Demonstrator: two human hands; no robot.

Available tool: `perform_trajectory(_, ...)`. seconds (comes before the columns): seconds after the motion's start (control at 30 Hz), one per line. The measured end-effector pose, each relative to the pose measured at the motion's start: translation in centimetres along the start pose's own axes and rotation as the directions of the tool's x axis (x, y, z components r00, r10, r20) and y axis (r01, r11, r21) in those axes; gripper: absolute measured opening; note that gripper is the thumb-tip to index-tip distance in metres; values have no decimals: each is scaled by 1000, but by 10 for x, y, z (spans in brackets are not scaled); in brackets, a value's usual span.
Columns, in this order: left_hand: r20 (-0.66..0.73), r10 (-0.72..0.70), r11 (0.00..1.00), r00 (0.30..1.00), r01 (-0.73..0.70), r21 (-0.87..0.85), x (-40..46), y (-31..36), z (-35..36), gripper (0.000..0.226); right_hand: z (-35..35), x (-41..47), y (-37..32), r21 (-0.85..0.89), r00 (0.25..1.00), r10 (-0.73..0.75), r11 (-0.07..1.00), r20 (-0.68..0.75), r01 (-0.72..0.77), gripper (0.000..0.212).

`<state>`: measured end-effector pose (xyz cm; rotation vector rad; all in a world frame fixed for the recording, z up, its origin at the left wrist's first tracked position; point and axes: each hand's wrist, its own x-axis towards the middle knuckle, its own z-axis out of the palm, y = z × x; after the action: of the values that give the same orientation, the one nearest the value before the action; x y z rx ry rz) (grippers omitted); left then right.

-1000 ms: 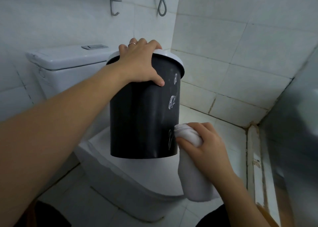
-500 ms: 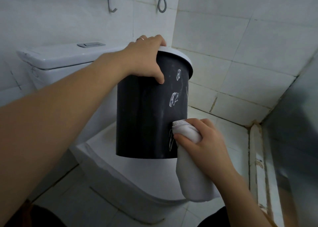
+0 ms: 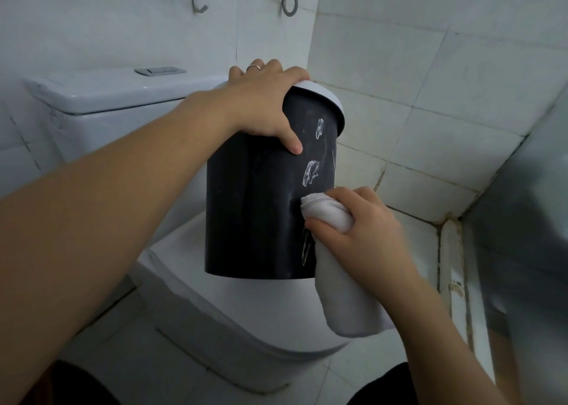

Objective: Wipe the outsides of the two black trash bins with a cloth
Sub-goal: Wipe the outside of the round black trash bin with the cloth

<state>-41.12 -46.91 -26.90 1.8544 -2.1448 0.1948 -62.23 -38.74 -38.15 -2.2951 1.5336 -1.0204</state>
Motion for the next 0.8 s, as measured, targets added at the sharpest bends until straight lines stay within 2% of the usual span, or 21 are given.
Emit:
perform_trajectory(0.27,7,9,1000,1000,-9,-27,-2,-1,-1,109,4,-32,10,-69,995,-29,997,100,36,30)
perform_trajectory(0.37,3,16,1000,1000,-16,-9,-1,4,-1,110,1,-29,9,-98,996,-37,994,78,44,28)
perform_trajectory(0.5,0,31,999,1000,-31,9,0,11,-1,110,2,-10,1,-115,998,-50,992,-24,47,28)
perform_trajectory(0.67,4,28,1000,1000,-28,15,-1,12,-1,110,8,-23,1,-179,996,-87,980,-17,83,31)
perform_trajectory(0.8,8,44,999,999,-44,-4,-2,13,-1,110,13,-51,8,-175,994,-102,979,41,108,33)
